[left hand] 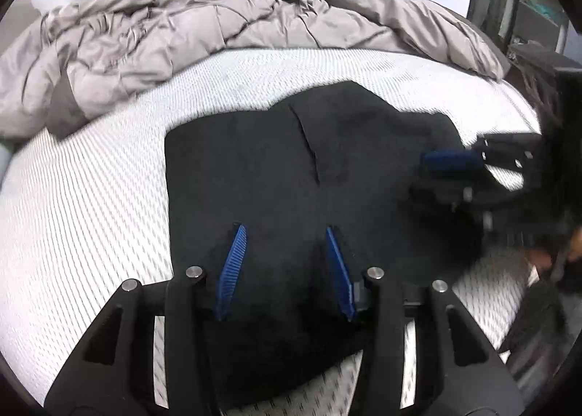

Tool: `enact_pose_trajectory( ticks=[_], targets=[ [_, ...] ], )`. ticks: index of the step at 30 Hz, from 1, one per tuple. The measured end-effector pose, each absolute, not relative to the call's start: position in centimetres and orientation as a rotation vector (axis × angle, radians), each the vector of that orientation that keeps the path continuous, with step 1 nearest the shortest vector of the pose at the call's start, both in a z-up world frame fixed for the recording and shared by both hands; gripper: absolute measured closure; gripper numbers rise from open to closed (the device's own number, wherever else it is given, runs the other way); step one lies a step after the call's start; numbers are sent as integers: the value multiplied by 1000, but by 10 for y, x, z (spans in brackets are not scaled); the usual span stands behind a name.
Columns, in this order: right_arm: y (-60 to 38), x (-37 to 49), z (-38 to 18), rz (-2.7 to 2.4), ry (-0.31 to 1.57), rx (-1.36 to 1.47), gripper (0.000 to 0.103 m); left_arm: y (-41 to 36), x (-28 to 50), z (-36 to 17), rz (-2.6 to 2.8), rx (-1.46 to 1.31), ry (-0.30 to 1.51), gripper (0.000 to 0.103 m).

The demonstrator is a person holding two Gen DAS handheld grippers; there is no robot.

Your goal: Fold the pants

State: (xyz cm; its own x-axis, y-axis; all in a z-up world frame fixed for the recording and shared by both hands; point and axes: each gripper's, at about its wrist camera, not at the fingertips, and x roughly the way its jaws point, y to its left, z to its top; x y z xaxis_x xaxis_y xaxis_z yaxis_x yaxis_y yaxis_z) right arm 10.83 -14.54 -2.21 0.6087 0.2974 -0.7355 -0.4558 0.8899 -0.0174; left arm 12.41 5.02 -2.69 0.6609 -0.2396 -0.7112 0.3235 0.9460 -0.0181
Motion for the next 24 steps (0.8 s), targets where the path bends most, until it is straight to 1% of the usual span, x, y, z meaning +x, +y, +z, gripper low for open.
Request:
enact_pose_trajectory(
  ticks=[4, 7, 9, 13, 19, 21, 24],
  targets=[
    [-116, 133, -22, 466, 830, -218, 62, 44, 166, -39, -311, 109, 882, 61],
    [-111, 153, -42, 477, 918, -185, 62, 50, 172, -44, -326, 55, 885, 61],
    [-119, 154, -42, 495, 928, -167, 62, 54, 169, -46, -330, 54, 876, 56],
    [-144, 143, -42, 317, 900, -326, 63, 61, 158, -51, -270, 81, 865, 55],
    [-148, 128, -30, 362, 858, -283, 61, 73, 148, -36, -261, 16, 822, 55],
    [-140, 132, -24, 419, 861, -214, 61, 69, 157, -28, -267, 20, 807, 55],
    [-114, 149, -19, 410, 845, -235, 61, 63, 181, -29, -260, 24, 847, 55]
  ],
)
